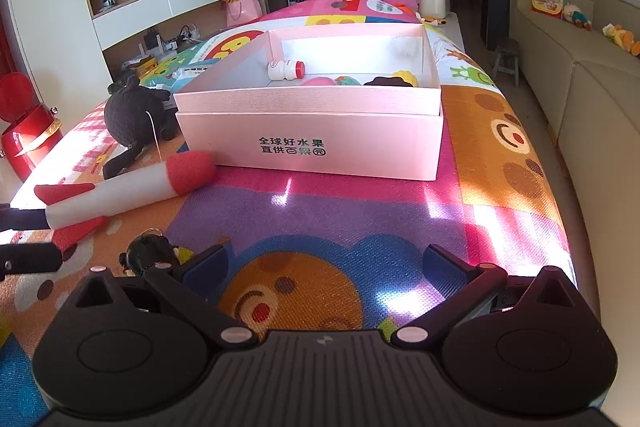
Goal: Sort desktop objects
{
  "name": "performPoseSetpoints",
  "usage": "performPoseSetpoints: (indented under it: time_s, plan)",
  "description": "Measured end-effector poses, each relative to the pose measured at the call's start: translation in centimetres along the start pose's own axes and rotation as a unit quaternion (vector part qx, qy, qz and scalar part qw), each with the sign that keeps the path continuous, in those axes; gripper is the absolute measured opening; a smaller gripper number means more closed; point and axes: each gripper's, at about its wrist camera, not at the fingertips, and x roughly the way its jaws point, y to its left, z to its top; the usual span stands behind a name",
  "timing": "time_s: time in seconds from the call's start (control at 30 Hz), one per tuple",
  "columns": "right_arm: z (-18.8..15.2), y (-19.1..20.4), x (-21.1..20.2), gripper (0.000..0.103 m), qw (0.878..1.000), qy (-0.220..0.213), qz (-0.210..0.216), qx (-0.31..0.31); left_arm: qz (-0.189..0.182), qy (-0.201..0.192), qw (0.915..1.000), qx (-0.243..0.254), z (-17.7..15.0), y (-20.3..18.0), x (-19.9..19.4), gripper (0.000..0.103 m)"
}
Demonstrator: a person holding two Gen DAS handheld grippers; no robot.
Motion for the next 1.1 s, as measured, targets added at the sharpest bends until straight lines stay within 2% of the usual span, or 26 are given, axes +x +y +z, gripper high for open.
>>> performPoseSetpoints:
  time_s: [0.13, 0.17, 0.27, 0.33, 0.47, 0.53, 0.57, 0.6, 0.63, 0.7, 0.73, 0.8, 0.83, 0.87, 0.93, 1.1]
  plan:
    - [0.0, -0.1, -0.2, 0.103, 1.000, -0.002, 0.011, 0.000, -0.010, -0.002, 0.9995, 0.030, -0.2, -1.7, -0.7, 0.101]
    - [0.0, -0.2, -0.3, 0.103, 1.000, -0.004, 0.016, 0.001, -0.002, -0.004, 0.9994, 0.035, -0.1, -1.8, -0.9, 0.101]
    - [0.0, -0.3, -1.0, 0.103, 0.999, -0.018, 0.025, 0.005, 0.053, -0.008, 0.9975, 0.047, 0.2, -1.5, -1.5, 0.101]
    - [-0.2, 0.8, -1.9, 0.103, 0.998, -0.028, 0.053, -0.027, 0.082, -0.006, 0.9958, 0.042, 0.4, -0.7, -1.6, 0.101]
    - [-0.5, 4.7, -3.6, 0.100, 0.986, -0.048, 0.103, -0.120, 0.090, 0.000, 0.9957, 0.024, 0.1, 0.1, -1.8, 0.101]
    - [-0.6, 6.4, -3.3, 0.078, 0.981, -0.042, 0.109, -0.154, 0.089, -0.001, 0.9957, 0.026, 0.1, 0.0, -2.0, 0.101]
    - [-0.6, 7.4, -2.7, 0.073, 0.978, -0.030, 0.109, -0.173, 0.089, -0.001, 0.9957, 0.027, 0.1, 0.0, -2.0, 0.101]
    - [-0.6, 8.0, -2.2, 0.063, 0.977, -0.022, 0.104, -0.184, 0.090, -0.002, 0.9955, 0.029, 0.0, -0.1, -2.2, 0.102]
    - [-0.8, 8.5, -1.6, 0.051, 0.976, -0.014, 0.093, -0.195, 0.091, -0.002, 0.9953, 0.031, 0.0, -0.2, -2.3, 0.102]
    - [-0.9, 8.9, -0.9, 0.037, 0.977, 0.003, 0.080, -0.200, 0.094, -0.004, 0.9951, 0.032, 0.1, -0.3, -2.4, 0.102]
    - [-0.8, 8.5, -1.0, 0.029, 0.979, 0.005, 0.088, -0.185, 0.094, -0.004, 0.9951, 0.030, 0.1, -0.2, -2.4, 0.102]
    - [-0.2, 7.3, -1.4, 0.030, 0.984, 0.024, 0.114, -0.134, 0.092, -0.005, 0.9955, 0.024, 0.2, -0.2, -2.3, 0.102]
    - [0.2, 6.1, -1.7, 0.030, 0.985, 0.038, 0.143, -0.090, 0.090, -0.005, 0.9957, 0.021, 0.3, -0.3, -2.2, 0.102]
    - [0.5, 5.0, -1.8, 0.030, 0.983, 0.051, 0.168, -0.051, 0.088, -0.006, 0.9959, 0.021, 0.4, -0.5, -2.0, 0.102]
    - [0.7, 3.1, -1.9, 0.030, 0.980, 0.063, 0.187, 0.002, 0.084, -0.007, 0.9961, 0.025, 0.5, -0.9, -1.7, 0.102]
    - [0.4, 0.7, -2.8, 0.046, 0.990, 0.030, 0.136, 0.025, 0.086, -0.002, 0.9954, 0.041, 0.6, -2.1, -0.7, 0.102]
